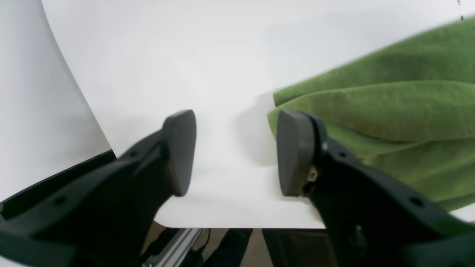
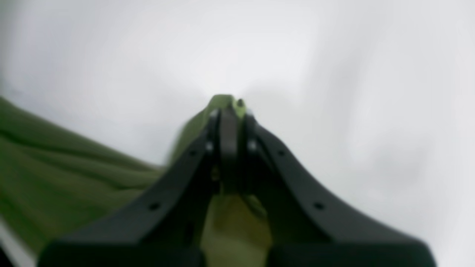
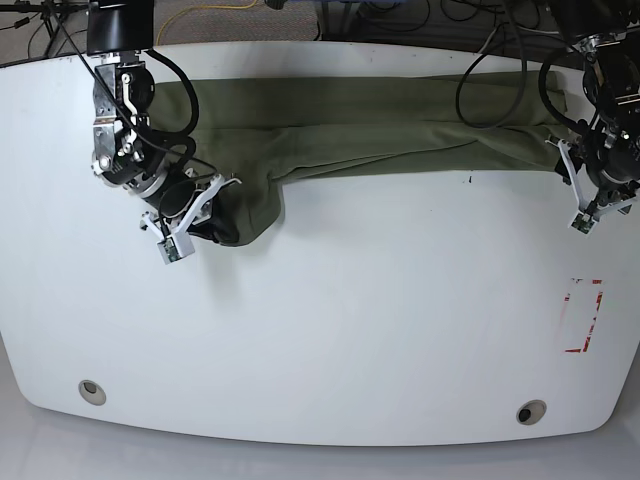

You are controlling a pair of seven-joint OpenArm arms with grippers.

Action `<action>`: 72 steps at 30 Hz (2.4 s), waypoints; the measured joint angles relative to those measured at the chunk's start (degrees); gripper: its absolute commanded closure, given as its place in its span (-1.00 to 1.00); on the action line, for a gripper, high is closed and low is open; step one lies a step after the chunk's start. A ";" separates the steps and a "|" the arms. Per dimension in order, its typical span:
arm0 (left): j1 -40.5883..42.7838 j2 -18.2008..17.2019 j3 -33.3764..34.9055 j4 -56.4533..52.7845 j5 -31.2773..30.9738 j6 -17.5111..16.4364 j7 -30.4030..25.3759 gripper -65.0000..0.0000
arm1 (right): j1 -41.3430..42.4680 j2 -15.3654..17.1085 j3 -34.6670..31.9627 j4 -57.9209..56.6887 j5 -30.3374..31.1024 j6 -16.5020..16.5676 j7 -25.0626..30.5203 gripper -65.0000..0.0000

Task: Fold the T-shirt properly
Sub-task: 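Grasp the bunched hem with the right gripper and push it toward the collar, then lay the hem flap down with the right gripper and release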

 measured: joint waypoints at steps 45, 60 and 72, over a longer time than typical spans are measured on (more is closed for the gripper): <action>4.59 0.09 -0.07 -0.09 -0.26 0.00 -0.22 0.00 | -28.89 6.62 -0.22 17.55 8.83 2.60 -3.37 -0.25; 5.40 6.38 -5.11 0.04 -1.77 0.00 0.39 0.00 | -28.39 6.45 10.51 16.94 8.87 2.43 -2.19 0.15; 9.01 6.38 -4.55 -1.55 -1.77 0.00 -3.04 0.25 | -25.81 6.16 12.33 5.01 8.20 2.14 -2.56 0.80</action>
